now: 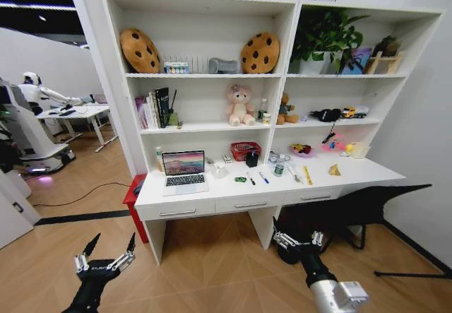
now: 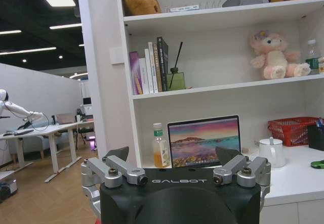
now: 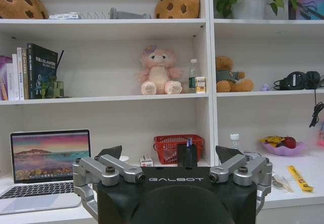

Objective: Organize the objects on the table.

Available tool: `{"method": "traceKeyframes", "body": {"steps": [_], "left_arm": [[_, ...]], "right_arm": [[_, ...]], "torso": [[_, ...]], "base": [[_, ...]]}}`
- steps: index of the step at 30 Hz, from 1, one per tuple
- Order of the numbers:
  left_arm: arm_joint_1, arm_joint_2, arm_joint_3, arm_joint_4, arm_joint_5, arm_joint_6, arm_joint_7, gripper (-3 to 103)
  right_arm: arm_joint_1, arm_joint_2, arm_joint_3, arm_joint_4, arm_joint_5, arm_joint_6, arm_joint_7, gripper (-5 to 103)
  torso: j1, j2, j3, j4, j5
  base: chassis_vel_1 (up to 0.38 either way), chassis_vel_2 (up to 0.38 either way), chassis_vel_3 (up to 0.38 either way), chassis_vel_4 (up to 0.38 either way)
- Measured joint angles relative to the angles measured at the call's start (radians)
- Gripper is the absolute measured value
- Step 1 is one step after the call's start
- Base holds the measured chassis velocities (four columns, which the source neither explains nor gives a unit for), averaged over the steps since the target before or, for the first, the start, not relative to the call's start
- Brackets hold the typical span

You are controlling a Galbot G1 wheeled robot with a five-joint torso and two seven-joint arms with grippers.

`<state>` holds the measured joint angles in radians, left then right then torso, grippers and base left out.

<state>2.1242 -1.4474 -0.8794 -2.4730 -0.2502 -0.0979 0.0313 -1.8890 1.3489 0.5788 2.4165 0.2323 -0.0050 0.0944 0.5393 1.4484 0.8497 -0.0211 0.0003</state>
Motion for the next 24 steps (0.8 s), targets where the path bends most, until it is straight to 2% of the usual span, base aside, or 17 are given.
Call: {"method": "traceKeyframes", "body": {"steps": [9,11,14,17,20,22,24], "left_arm": [[-0.002,-0.001,0.003,0.009,0.013,-0.003,0.004,96],[0.001,-0.001,0.002,0.005,0.014,-0.005,0.004,97],[0.001,-0.001,0.000,0.004,0.013,-0.005,0.005,97],[0.003,-0.004,0.000,0.001,0.013,-0.006,0.005,97],[0.002,-0.005,-0.001,0.001,0.012,-0.006,0.005,97],[0.003,-0.005,-0.002,0.000,0.012,-0.007,0.006,99],[0.003,-0.006,-0.003,0.000,0.011,-0.008,0.006,97]], "right_arm": [[0.006,-0.006,-0.004,-0.005,0.016,0.012,-0.014,100],[0.009,-0.010,-0.002,-0.003,0.017,0.017,-0.022,100],[0.010,-0.010,0.000,-0.002,0.017,0.021,-0.026,100],[0.014,-0.010,0.000,-0.006,0.013,0.027,-0.032,100],[0.017,-0.010,0.000,-0.007,0.012,0.027,-0.033,100],[0.019,-0.012,0.000,-0.008,0.012,0.028,-0.035,100],[0.021,-0.013,0.000,-0.008,0.012,0.030,-0.040,100]], "torso": [[0.001,0.000,0.000,-0.0003,-0.0008],[0.000,0.000,0.000,0.0000,0.0001],[0.000,0.000,0.000,-0.0004,-0.0009],[0.000,0.000,0.000,0.0002,0.0005],[0.000,0.000,0.000,-0.0007,-0.0013],[0.000,0.000,0.000,-0.0002,0.0005],[0.000,0.000,0.000,-0.0002,-0.0011]], "base": [[-0.207,0.211,0.219,-0.207],[-0.186,0.201,0.206,-0.212],[-0.216,0.191,0.215,-0.192],[-0.196,0.202,0.211,-0.200],[-0.232,0.210,0.216,-0.227],[-0.242,0.221,0.222,-0.229],[-0.215,0.231,0.233,-0.215]]}}
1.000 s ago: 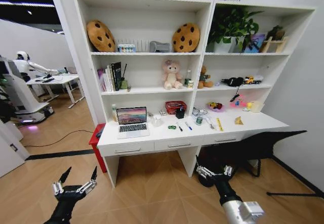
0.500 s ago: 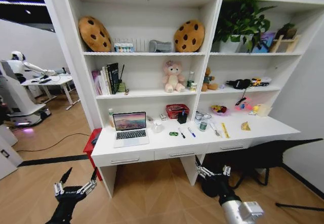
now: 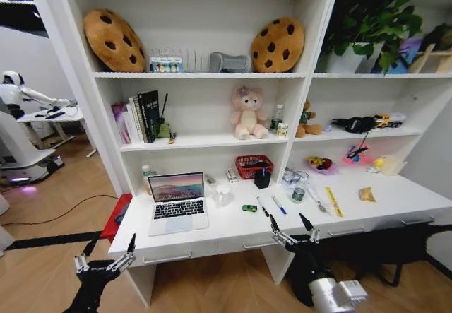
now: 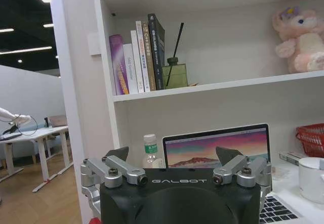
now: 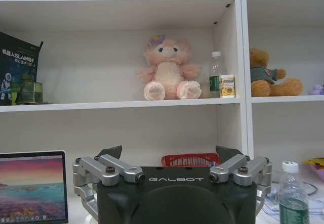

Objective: Organize the objects on the table.

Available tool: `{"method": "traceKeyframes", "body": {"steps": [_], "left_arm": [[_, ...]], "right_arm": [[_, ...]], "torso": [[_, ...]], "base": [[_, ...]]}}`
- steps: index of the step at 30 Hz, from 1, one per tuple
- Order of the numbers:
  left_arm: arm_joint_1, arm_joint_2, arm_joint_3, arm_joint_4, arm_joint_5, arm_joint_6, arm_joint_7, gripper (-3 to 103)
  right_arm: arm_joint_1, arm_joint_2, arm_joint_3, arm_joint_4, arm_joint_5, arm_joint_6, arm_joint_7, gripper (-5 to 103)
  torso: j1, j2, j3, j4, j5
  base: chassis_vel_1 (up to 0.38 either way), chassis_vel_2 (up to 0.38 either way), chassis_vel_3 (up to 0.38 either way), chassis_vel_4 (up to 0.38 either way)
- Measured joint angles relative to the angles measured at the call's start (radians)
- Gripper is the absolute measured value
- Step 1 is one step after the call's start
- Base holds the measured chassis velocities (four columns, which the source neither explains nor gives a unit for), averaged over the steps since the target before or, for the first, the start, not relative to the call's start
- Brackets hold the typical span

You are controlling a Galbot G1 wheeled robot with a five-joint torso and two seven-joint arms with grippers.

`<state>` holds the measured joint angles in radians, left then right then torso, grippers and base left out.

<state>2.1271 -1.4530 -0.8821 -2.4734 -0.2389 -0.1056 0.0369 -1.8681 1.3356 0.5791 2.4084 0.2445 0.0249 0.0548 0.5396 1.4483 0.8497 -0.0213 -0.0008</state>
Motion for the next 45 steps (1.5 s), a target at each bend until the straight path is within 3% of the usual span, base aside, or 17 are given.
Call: {"method": "traceKeyframes", "body": {"steps": [3,5,8,9,22,24,27,29,35,39,40,42,43,45], "left_arm": [[0.000,-0.001,0.000,0.000,0.000,0.000,0.000,94],[-0.001,-0.003,0.000,0.000,0.000,-0.001,0.001,97],[-0.001,-0.003,0.000,0.001,0.000,-0.001,0.001,97],[0.000,-0.003,0.000,0.001,0.000,-0.001,0.001,97],[-0.006,0.007,-0.013,0.010,-0.025,-0.001,-0.001,97],[-0.010,0.015,-0.024,0.013,-0.043,-0.003,0.003,93],[-0.014,0.036,-0.049,0.020,-0.082,-0.010,0.010,77],[-0.015,0.046,-0.056,0.022,-0.091,-0.010,0.012,77],[-0.004,0.088,-0.081,0.023,-0.103,-0.010,0.014,48],[-0.002,0.114,-0.098,0.019,-0.114,-0.005,0.014,43],[-0.001,0.143,-0.114,0.017,-0.124,0.003,0.015,32],[-0.010,0.204,-0.142,0.023,-0.146,0.020,0.014,22],[-0.010,0.204,-0.142,0.023,-0.146,0.020,0.014,22],[-0.021,0.281,-0.178,0.045,-0.168,0.026,0.017,16]], "right_arm": [[0.005,-0.002,0.000,-0.002,0.000,0.001,-0.002,100],[0.007,-0.003,0.001,-0.003,0.000,0.002,-0.004,100],[0.011,-0.004,0.002,-0.005,0.002,0.003,-0.005,100],[0.013,-0.005,0.002,-0.005,0.003,0.005,-0.005,100],[0.050,-0.027,0.016,-0.014,-0.012,0.017,0.015,100],[0.056,-0.031,0.018,-0.016,-0.014,0.012,0.013,100],[0.061,-0.036,0.019,-0.027,-0.024,0.010,0.004,100],[0.062,-0.036,0.017,-0.031,-0.030,0.010,0.004,100],[0.087,-0.054,0.012,-0.049,-0.042,0.009,0.013,100],[0.104,-0.071,0.012,-0.059,-0.033,0.008,0.018,100],[0.118,-0.082,0.012,-0.069,-0.022,0.007,0.023,100],[0.123,-0.087,0.015,-0.079,-0.015,0.008,0.024,100],[0.123,-0.087,0.015,-0.079,-0.015,0.008,0.024,100],[0.122,-0.085,0.024,-0.087,-0.013,0.012,0.025,100]], "torso": [[0.000,0.000,0.000,0.0005,0.0017],[0.000,0.000,0.000,-0.0006,-0.0003],[0.000,0.000,0.000,-0.0001,0.0015],[0.000,0.000,0.000,0.0000,0.0003],[0.001,0.000,0.000,0.0000,0.0011],[0.000,0.000,0.000,0.0000,0.0007],[-0.001,0.000,0.000,0.0000,0.0008],[-0.001,0.000,0.000,0.0000,0.0008],[0.000,0.000,0.000,0.0000,0.0008],[0.000,0.000,0.000,0.0002,0.0008],[0.000,0.000,0.000,0.0002,0.0007],[0.000,0.000,0.000,0.0002,0.0010],[0.000,0.000,0.000,0.0002,0.0010],[0.000,0.000,0.000,-0.0007,0.0006]], "base": [[-0.203,0.225,0.217,-0.210],[-0.219,0.202,0.221,-0.227],[-0.222,0.208,0.215,-0.220],[-0.218,0.215,0.189,-0.216],[-0.160,0.155,0.135,-0.153],[0.000,0.000,0.000,0.000],[0.047,-0.062,-0.048,0.041],[0.054,-0.042,-0.049,0.051],[0.000,0.000,0.000,0.000],[0.000,0.000,0.000,0.000],[0.000,0.000,0.000,0.000],[0.000,0.000,0.000,0.000],[0.000,0.000,0.000,0.000],[0.000,0.000,0.000,0.000]]}}
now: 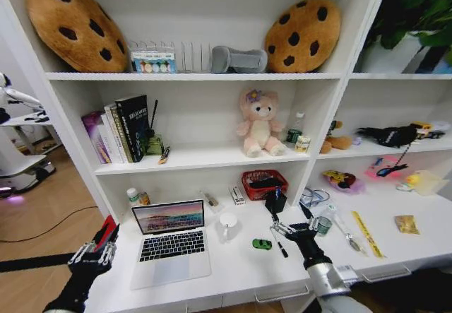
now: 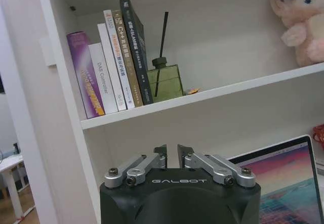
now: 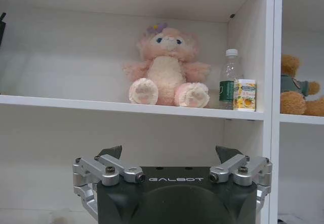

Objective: Organize the objects on the table.

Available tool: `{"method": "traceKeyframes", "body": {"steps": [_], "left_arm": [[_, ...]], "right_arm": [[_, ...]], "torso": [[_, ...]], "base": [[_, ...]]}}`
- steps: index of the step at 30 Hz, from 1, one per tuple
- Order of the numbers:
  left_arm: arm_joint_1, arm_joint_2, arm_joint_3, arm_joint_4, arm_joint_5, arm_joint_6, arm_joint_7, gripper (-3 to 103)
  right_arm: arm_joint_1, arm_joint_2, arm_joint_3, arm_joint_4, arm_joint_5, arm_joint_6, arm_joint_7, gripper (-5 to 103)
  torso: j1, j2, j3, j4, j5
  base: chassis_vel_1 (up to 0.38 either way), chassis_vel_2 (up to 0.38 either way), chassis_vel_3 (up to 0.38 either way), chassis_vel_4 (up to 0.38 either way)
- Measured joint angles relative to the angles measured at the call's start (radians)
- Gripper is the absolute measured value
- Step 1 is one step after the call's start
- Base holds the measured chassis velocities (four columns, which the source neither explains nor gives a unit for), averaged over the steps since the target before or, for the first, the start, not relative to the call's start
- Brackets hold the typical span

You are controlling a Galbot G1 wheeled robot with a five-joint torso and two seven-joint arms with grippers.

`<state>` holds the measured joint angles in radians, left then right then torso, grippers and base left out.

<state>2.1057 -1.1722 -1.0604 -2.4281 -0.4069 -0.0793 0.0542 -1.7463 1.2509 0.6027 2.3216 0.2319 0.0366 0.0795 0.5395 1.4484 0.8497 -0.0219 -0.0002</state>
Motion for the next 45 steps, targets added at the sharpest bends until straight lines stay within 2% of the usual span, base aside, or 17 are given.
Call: {"method": "traceKeyframes", "body": {"steps": [1,2,4,5,8,9,12,13,16,17,20,25,27,28,34,43,45], "left_arm": [[-0.004,0.043,-0.025,0.018,-0.008,-0.002,0.009,11],[-0.004,0.043,-0.025,0.018,-0.008,-0.002,0.009,11],[-0.015,0.112,-0.072,0.055,-0.021,-0.014,0.032,2],[-0.015,0.112,-0.072,0.055,-0.021,-0.014,0.032,2],[-0.048,0.301,-0.138,0.163,-0.066,-0.021,0.061,0],[-0.048,0.301,-0.138,0.163,-0.066,-0.021,0.061,0],[-0.086,0.453,-0.141,0.260,-0.079,-0.028,0.087,0],[-0.086,0.453,-0.141,0.260,-0.079,-0.028,0.087,0],[-0.125,0.543,-0.112,0.330,-0.066,-0.034,0.135,0],[-0.125,0.543,-0.112,0.330,-0.066,-0.034,0.135,0],[-0.154,0.618,-0.082,0.386,-0.035,-0.039,0.219,0],[-0.175,0.706,-0.075,0.421,-0.026,-0.049,0.280,0],[-0.187,0.757,-0.076,0.439,-0.010,-0.060,0.310,0],[-0.187,0.757,-0.076,0.439,-0.010,-0.060,0.310,0],[-0.194,0.870,-0.078,0.486,0.036,-0.104,0.399,0],[-0.231,1.016,-0.060,0.538,0.011,-0.112,0.445,0],[-0.231,1.031,-0.059,0.544,0.007,-0.112,0.450,0]], "right_arm": [[0.000,0.001,0.002,-0.006,0.000,0.002,0.000,100],[0.000,0.001,0.002,-0.006,0.000,0.002,0.000,100],[0.004,0.003,0.004,-0.016,0.000,0.004,-0.001,100],[0.004,0.003,0.004,-0.016,0.000,0.004,-0.001,100],[0.024,0.004,0.008,-0.039,-0.005,0.005,-0.007,100],[0.024,0.004,0.008,-0.039,-0.005,0.005,-0.007,100],[0.027,0.004,0.017,-0.054,-0.006,0.005,-0.007,100],[0.027,0.004,0.017,-0.054,-0.006,0.005,-0.007,100],[0.026,0.009,0.027,-0.067,-0.007,0.007,-0.007,100],[0.026,0.009,0.027,-0.067,-0.007,0.007,-0.007,100],[0.026,0.024,0.032,-0.083,-0.013,0.014,-0.010,100],[0.025,0.044,0.028,-0.100,-0.029,0.020,-0.016,100],[0.023,0.053,0.026,-0.116,-0.046,0.029,-0.016,100],[0.023,0.053,0.026,-0.116,-0.046,0.029,-0.016,100],[0.019,0.067,0.036,-0.155,-0.073,0.063,-0.019,100],[0.018,0.078,0.036,-0.179,-0.095,0.081,-0.033,100],[0.018,0.079,0.036,-0.181,-0.096,0.084,-0.034,100]], "torso": [[0.000,0.000,0.000,0.0001,0.0000],[0.000,0.000,0.000,0.0001,0.0000],[0.000,0.000,0.000,0.0006,0.0000],[0.000,0.000,0.000,0.0006,0.0000],[0.000,0.000,0.000,0.0009,0.0000],[0.000,0.000,0.000,0.0009,0.0000],[0.000,0.000,0.000,0.0004,0.0000],[0.000,0.000,0.000,0.0004,0.0000],[0.000,0.000,0.000,0.0004,-0.0001],[0.000,0.000,0.000,0.0004,-0.0001],[0.000,0.000,0.000,0.0009,-0.0001],[0.000,0.000,0.000,0.0007,0.0001],[0.000,0.000,0.000,0.0003,0.0002],[0.000,0.000,0.000,0.0003,0.0002],[0.000,0.000,0.000,0.0008,0.0001],[0.000,0.000,0.000,0.0006,0.0002],[0.000,0.000,0.000,0.0005,0.0002]], "base": [[0.000,0.000,0.000,0.000],[0.000,0.000,0.000,0.000],[0.000,0.000,0.000,0.000],[0.000,0.000,0.000,0.000],[0.000,0.000,0.000,0.000],[0.000,0.000,0.000,0.000],[0.000,0.000,0.000,0.000],[0.000,0.000,0.000,0.000],[0.000,0.000,0.000,0.000],[0.000,0.000,0.000,0.000],[0.000,0.000,0.000,0.000],[0.000,0.000,0.000,0.000],[0.000,0.000,0.000,0.000],[0.000,0.000,0.000,0.000],[0.000,0.000,0.000,0.000],[0.000,0.000,0.000,0.000],[0.000,0.000,0.000,0.000]]}}
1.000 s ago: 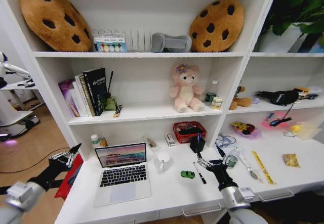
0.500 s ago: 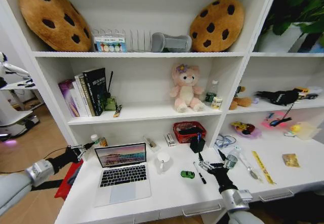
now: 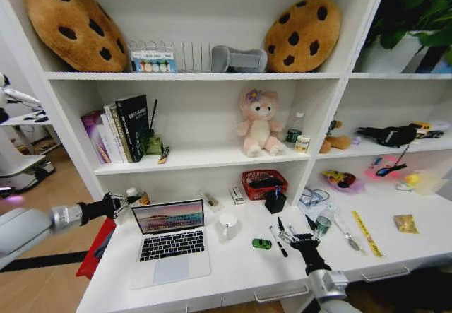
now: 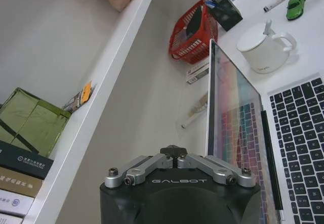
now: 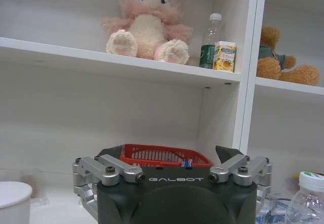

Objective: Organize the objects on the table.

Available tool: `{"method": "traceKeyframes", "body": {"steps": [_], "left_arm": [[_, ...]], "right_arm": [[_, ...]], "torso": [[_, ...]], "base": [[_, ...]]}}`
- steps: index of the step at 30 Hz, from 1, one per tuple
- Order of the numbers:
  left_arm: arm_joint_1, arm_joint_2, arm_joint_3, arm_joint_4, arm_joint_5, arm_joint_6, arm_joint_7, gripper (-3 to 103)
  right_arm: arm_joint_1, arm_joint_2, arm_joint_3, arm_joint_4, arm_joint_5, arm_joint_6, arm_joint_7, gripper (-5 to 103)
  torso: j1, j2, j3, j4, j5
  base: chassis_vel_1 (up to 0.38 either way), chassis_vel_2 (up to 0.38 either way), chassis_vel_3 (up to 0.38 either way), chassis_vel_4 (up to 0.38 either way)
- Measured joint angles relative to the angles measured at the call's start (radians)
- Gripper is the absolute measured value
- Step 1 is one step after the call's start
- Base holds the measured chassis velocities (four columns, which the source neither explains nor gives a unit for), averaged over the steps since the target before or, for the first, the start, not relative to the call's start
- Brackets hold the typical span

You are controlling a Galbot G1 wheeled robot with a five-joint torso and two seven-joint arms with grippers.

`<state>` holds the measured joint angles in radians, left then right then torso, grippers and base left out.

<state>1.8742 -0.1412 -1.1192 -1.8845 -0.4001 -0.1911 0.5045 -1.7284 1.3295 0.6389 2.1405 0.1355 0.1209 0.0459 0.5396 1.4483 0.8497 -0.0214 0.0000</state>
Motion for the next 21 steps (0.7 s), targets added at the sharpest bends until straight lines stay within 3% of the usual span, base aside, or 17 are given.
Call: {"method": "traceKeyframes", "body": {"steps": [10,21], "left_arm": [[0.014,0.062,0.022,0.015,-0.017,0.017,0.007,0],[0.034,0.148,0.012,0.085,0.019,0.010,0.041,0]], "right_arm": [[0.004,0.003,0.001,-0.017,-0.001,0.012,-0.004,100],[0.002,0.012,0.007,-0.034,-0.001,0.029,-0.006,100]], "torso": [[0.000,0.000,0.000,0.0002,-0.0001],[0.000,0.000,0.000,0.0002,0.0000]], "base": [[0.000,0.000,0.000,0.000],[0.000,0.000,0.000,0.000]]}}
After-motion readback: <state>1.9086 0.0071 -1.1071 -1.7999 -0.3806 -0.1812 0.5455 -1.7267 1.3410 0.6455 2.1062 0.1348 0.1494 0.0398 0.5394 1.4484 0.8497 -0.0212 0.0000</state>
